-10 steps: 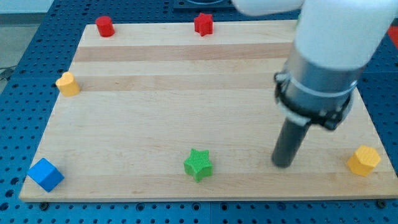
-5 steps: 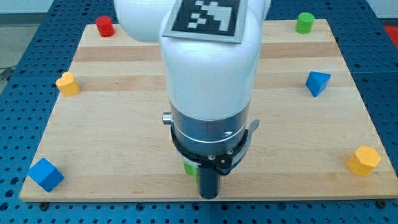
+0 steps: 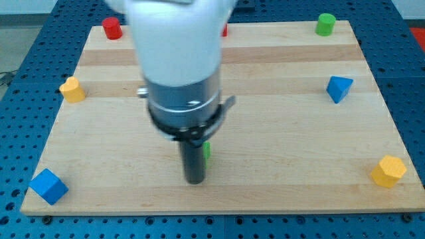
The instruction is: Slide green star up from the bottom center of the board
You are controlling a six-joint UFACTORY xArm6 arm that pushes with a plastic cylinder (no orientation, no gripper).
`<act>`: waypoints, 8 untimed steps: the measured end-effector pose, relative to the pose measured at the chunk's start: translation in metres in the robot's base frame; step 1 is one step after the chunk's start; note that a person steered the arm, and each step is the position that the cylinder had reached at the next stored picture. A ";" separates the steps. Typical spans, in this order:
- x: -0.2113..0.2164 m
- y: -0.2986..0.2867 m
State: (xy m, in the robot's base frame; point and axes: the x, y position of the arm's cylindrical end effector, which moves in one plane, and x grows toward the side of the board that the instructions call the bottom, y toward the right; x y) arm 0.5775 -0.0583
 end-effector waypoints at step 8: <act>-0.053 0.000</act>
State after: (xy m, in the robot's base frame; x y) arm 0.5246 -0.0583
